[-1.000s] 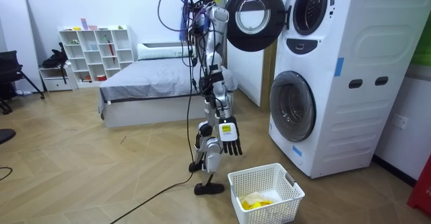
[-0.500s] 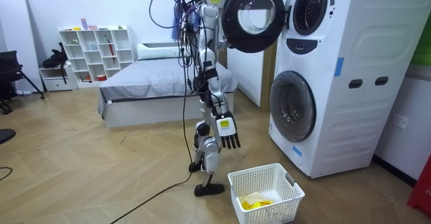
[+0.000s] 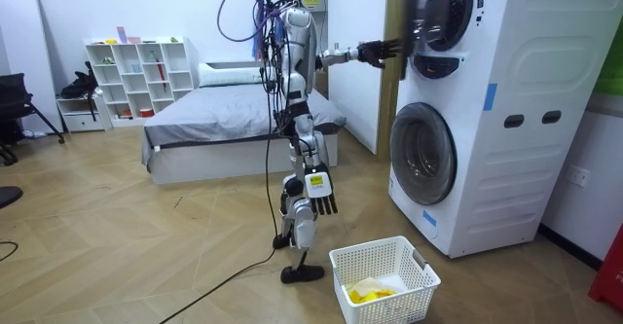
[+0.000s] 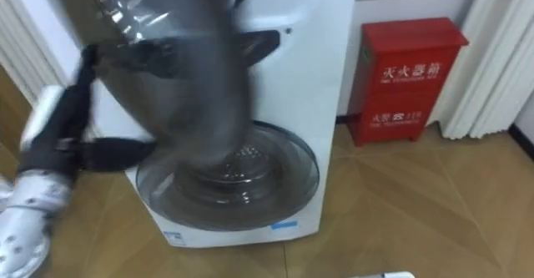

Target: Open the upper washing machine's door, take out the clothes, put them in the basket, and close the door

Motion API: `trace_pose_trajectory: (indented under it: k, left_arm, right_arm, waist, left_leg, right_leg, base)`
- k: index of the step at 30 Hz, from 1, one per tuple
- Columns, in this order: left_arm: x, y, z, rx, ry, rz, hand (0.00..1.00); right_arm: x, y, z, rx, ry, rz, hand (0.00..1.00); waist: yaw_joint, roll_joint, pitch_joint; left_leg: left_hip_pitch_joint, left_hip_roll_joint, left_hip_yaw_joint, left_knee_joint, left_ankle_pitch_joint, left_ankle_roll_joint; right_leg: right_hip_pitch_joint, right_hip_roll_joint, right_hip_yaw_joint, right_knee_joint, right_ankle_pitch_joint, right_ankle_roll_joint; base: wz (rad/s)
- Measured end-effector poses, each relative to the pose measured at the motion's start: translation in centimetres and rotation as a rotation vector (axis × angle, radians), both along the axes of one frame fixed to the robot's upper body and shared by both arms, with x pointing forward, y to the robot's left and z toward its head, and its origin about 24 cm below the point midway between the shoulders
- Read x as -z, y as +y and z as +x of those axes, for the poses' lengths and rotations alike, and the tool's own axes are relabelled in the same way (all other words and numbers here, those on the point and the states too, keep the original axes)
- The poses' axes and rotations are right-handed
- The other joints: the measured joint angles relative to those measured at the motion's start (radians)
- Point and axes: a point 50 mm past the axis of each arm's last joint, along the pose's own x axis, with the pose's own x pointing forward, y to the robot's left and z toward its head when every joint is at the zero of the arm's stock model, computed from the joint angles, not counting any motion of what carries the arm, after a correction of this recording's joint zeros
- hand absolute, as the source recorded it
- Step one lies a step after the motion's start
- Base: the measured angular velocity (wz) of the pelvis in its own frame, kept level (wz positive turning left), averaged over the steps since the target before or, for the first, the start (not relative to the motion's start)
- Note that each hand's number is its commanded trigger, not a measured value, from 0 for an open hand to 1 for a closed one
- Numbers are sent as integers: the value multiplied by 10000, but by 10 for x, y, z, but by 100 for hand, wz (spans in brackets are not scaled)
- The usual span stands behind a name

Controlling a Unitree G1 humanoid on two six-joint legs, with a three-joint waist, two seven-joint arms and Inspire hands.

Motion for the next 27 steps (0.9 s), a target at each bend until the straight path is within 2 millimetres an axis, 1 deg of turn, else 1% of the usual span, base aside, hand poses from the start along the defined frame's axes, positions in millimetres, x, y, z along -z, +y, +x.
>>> trace_pose_trajectory:
  k: [2, 3, 4, 6, 10, 12, 14, 15, 16, 17, 18, 19, 20, 21, 22, 23, 24, 25, 26, 27]
  left_arm:
    - [-2, -14, 2, 811, 19, 124, 0]
    - [-3, -22, 3, 1301, 67, 135, 0]
    - [-4, -25, 3, 1513, 62, 152, 0]
    - [-7, -34, 4, 2047, 39, 208, 0]
    - [-2, -37, 11, 2224, 389, -77, 0]
    - [8, -36, 16, 2124, 878, -219, 0]
    - [31, -34, 22, 1831, 1892, -350, 0]
    - [47, -32, 21, 1646, 2509, -430, 0]
    - [57, -30, 19, 1532, 2895, -474, 0]
    - [87, -24, 11, 1219, 3890, -524, 0]
    - [102, -20, 6, 1015, 4459, -565, 0]
    - [139, -11, -12, 494, 5902, -553, 0]
    - [175, 0, -37, -19, 7424, -190, 0]
    - [211, 13, -67, -575, 9100, 240, 0]
    - [226, 21, -83, -909, 9900, 419, 0]
    - [247, 37, -115, -1628, 11152, 716, 0]
    - [262, 52, -144, -2518, 12143, 729, 0]
    - [269, 60, -159, -3026, 12605, 671, 0]
    - [279, 75, -188, -4123, 13452, 664, 0]
    - [285, 87, -213, -5178, 14067, 730, 0]
  right_arm:
    - [0, 3, 5, -265, -43, 38, 0]
    - [1, 5, 8, -338, -98, 83, 0]
    - [1, 5, 9, -337, -130, 106, 0]
    - [1, 5, 11, -175, -206, 86, 0]
    - [1, 7, 15, -165, -252, 31, 0]
    - [1, 7, 15, -128, -176, -14, 0]
    - [1, 7, 13, 94, -61, -64, 0]
    - [1, 7, 11, 239, -13, -89, 0]
    - [2, 7, 11, 330, 10, -62, 0]
    - [2, 8, 9, 467, 77, -30, 0]
    - [3, 9, 7, 577, 84, -3, 0]
    - [4, 13, 4, 897, 59, 93, 0]
    - [5, 18, 2, 1126, 77, 211, 0]
    - [7, 23, 0, 1400, 55, 361, 0]
    - [7, 25, -1, 1557, 18, 459, 0]
    - [9, 29, -4, 1787, 15, 651, 0]
    - [10, 33, -10, 1916, 108, 765, 0]
    - [10, 33, -13, 2009, 165, 815, 0]
    - [10, 33, -17, 2123, 180, 872, 0]
    - [10, 32, -18, 2110, 122, 915, 0]
  waist:
    - [-23, 3, 1]
    - [-68, 12, 0]
    - [-72, 24, -1]
    - [-212, 70, 31]
    - [-334, 106, 55]
    - [-333, 99, 79]
    - [-389, 99, 79]
    - [-363, 97, 80]
    - [-326, 95, 81]
    - [-265, 80, 75]
    - [-264, 54, 59]
    - [-246, -30, 23]
    - [-204, -165, 36]
    - [-147, -267, 2]
    - [-107, -337, -16]
    - [39, -508, -11]
    - [260, -686, -14]
    - [344, -690, 8]
    - [542, -739, -38]
    - [727, -758, -73]
  left_leg:
    - [125, 6, 82, -43, 0, -1]
    - [174, 19, 219, -53, 0, -1]
    - [174, 19, 233, -59, 0, -1]
    - [172, 27, 356, -80, 1, -2]
    - [217, 70, 514, -89, 0, -3]
    - [289, 79, 536, -137, -5, -11]
    - [317, 77, 487, -225, -28, -48]
    - [353, 88, 496, -285, -23, -51]
    - [366, 89, 507, -300, -23, -51]
    - [475, 66, 547, -360, -25, -58]
    - [506, 50, 552, -364, -32, -71]
    - [576, 61, 543, -363, -50, -101]
    - [640, 102, 537, -363, -79, -150]
    - [659, 141, 519, -348, -107, -197]
    - [669, 156, 508, -342, -113, -208]
    - [669, 216, 500, -320, -155, -277]
    - [696, 260, 498, -328, -183, -322]
    - [716, 283, 494, -329, -197, -341]
    - [776, 323, 466, -331, -227, -382]
    - [847, 353, 471, -331, -247, -410]
  right_leg:
    - [15, 8, 101, -1, -1, 0]
    - [48, 11, 109, 1, -1, 0]
    - [69, 11, 112, 1, -1, 0]
    - [22, 15, 133, -5, -2, 1]
    - [-3, 58, 275, 4, -2, -2]
    - [-2, 90, 370, 15, 1, -7]
    - [1, 105, 329, 31, 0, -13]
    - [-1, 112, 344, 32, -1, -13]
    - [0, 118, 368, 27, -1, -14]
    - [36, 137, 408, 26, -16, -37]
    - [58, 144, 404, 24, -32, -54]
    - [112, 177, 414, 13, -67, -84]
    - [212, 223, 410, -3, -96, -115]
    - [258, 266, 390, -49, -114, -139]
    - [293, 281, 368, -128, -111, -143]
    - [286, 336, 333, -179, -113, -162]
    - [279, 385, 339, -179, -119, -175]
    - [299, 402, 289, -180, -117, -177]
    - [348, 432, 79, -156, -116, -180]
    - [395, 451, 27, -155, -106, -193]
  base:
    - [-20]
    - [-21]
    - [-14]
    - [-11]
    - [-14]
    - [-11]
    - [0]
    - [0]
    - [-13]
    - [-13]
    - [-10]
    - [-4]
    - [0]
    - [0]
    - [5]
    - [0]
    - [0]
    - [0]
    - [0]
    - [0]
